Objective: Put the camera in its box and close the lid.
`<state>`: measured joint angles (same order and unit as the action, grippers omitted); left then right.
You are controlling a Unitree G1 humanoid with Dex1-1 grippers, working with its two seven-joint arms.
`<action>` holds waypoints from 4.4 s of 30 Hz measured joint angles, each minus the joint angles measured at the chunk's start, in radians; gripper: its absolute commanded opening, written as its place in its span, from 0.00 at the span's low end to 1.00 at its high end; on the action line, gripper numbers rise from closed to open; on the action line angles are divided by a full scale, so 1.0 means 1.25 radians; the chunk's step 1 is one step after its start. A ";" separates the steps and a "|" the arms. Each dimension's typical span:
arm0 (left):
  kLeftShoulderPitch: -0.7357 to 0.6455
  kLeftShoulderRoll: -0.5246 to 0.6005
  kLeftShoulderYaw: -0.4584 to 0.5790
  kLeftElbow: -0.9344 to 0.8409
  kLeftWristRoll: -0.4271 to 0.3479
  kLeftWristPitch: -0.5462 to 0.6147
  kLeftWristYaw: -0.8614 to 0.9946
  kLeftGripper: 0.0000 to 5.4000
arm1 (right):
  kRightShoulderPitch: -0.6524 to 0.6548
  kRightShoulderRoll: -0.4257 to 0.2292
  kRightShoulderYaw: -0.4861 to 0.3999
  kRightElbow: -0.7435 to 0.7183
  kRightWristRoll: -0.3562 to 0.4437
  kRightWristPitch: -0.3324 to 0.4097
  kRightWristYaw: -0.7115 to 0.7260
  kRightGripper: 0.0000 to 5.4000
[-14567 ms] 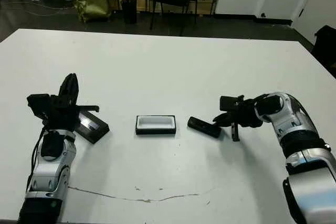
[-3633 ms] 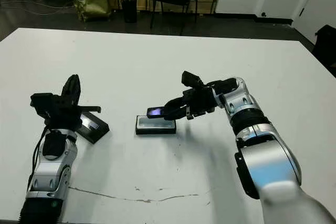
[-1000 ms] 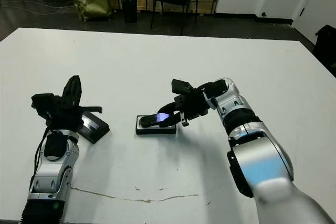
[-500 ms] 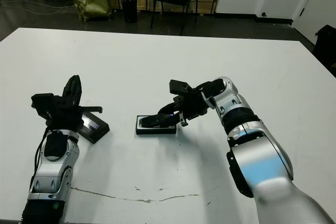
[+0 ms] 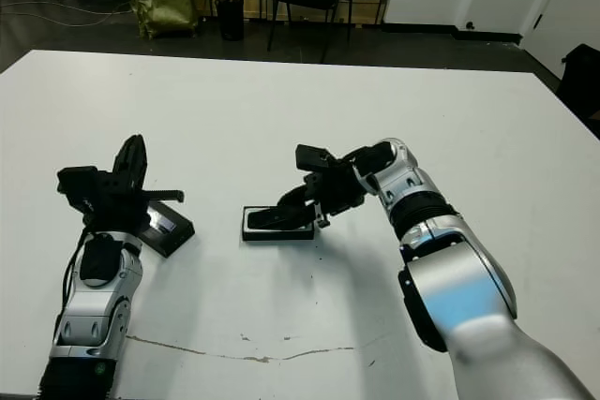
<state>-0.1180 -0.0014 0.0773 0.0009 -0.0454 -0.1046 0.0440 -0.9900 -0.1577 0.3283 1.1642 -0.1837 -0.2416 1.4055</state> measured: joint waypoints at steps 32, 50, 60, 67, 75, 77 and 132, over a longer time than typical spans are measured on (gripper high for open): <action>0.002 -0.002 0.000 0.000 0.002 0.000 0.003 0.00 | -0.002 0.038 0.016 0.029 -0.014 -0.084 0.008 0.71; 0.002 -0.002 0.000 0.000 0.002 0.001 0.004 0.00 | -0.028 0.016 -0.061 0.033 0.042 -0.079 -0.011 0.99; 0.001 -0.002 0.000 0.000 0.002 0.000 0.003 0.00 | -0.022 -0.044 -0.251 -0.105 0.217 0.170 -0.128 0.93; 0.001 0.004 0.001 -0.001 0.002 -0.001 -0.003 0.00 | 0.158 -0.049 -0.329 -0.353 0.288 0.198 -0.338 0.64; 0.001 0.046 0.019 -0.026 -0.004 0.001 -0.044 0.00 | 0.323 -0.056 -0.357 -0.513 0.310 0.087 -0.486 0.29; 0.002 0.061 0.025 -0.035 -0.006 0.009 -0.057 0.00 | 0.366 -0.050 -0.356 -0.559 0.263 0.025 -0.585 0.21; -0.323 0.870 -0.230 -0.005 0.081 0.506 -1.001 0.00 | 0.639 0.024 -0.347 -0.876 0.095 0.079 -1.146 0.00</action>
<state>-0.5219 1.0861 -0.2096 -0.0048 0.0560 0.5281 -1.2069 -0.1909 -0.1279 -0.1054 0.0698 -0.0652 -0.1424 -0.0272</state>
